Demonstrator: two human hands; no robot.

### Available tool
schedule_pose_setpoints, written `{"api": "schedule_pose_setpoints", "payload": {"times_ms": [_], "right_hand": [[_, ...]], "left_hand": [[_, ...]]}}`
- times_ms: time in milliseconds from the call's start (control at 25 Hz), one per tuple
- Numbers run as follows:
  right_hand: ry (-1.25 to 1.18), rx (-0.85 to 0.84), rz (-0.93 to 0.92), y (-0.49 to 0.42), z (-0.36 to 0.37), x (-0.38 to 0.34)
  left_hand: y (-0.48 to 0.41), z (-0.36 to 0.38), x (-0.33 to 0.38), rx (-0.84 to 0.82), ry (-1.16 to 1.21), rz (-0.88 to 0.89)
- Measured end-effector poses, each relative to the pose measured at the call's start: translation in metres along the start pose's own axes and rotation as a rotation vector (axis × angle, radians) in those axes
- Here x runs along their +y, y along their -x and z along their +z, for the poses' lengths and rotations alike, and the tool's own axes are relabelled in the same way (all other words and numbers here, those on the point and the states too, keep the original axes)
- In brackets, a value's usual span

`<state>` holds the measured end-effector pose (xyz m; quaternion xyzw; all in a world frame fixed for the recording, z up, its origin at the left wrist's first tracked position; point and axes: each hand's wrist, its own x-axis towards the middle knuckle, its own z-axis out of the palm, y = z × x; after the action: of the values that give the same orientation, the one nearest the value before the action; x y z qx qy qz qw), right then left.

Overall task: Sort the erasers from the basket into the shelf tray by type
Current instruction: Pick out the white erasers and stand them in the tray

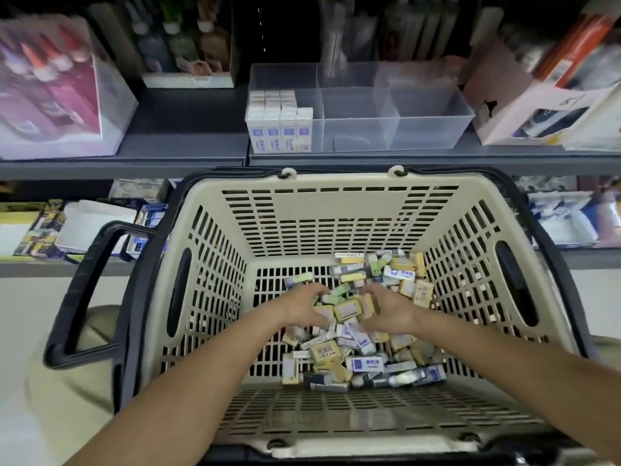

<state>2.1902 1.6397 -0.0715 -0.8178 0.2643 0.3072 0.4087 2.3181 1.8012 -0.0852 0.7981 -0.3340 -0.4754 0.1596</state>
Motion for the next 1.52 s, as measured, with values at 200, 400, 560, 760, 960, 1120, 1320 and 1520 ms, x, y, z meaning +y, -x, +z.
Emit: {"api": "schedule_pose_setpoints", "payload": {"times_ms": [200,400,560,760,960,1120,1320,1520], "right_hand": [[-0.085,-0.032,-0.058,0.001,-0.009,0.004],[0.049,0.005,-0.090,-0.005,0.010,-0.002],[0.114,0.096,-0.240,-0.010,0.007,-0.006],[0.582,0.288,-0.336,0.002,0.017,-0.003],[0.588,0.155,-0.352,-0.004,0.025,-0.004],[0.141,0.138,-0.337,-0.011,0.018,-0.009],[0.347,0.197,-0.242,-0.011,0.017,-0.005],[0.688,0.223,-0.304,-0.008,0.031,-0.004]], "left_hand": [[-0.001,0.003,-0.011,0.009,-0.155,-0.005],[0.004,0.016,-0.015,-0.022,-0.311,0.028],[0.009,-0.013,-0.032,0.056,-0.186,-0.008],[0.008,-0.011,-0.027,0.190,-0.201,0.011],[0.004,-0.001,-0.005,0.212,-0.076,0.160],[0.002,0.008,0.002,0.064,-0.099,0.172],[0.006,-0.009,0.004,0.111,0.218,-0.012],[0.013,-0.018,0.004,0.031,0.689,-0.082]]}}
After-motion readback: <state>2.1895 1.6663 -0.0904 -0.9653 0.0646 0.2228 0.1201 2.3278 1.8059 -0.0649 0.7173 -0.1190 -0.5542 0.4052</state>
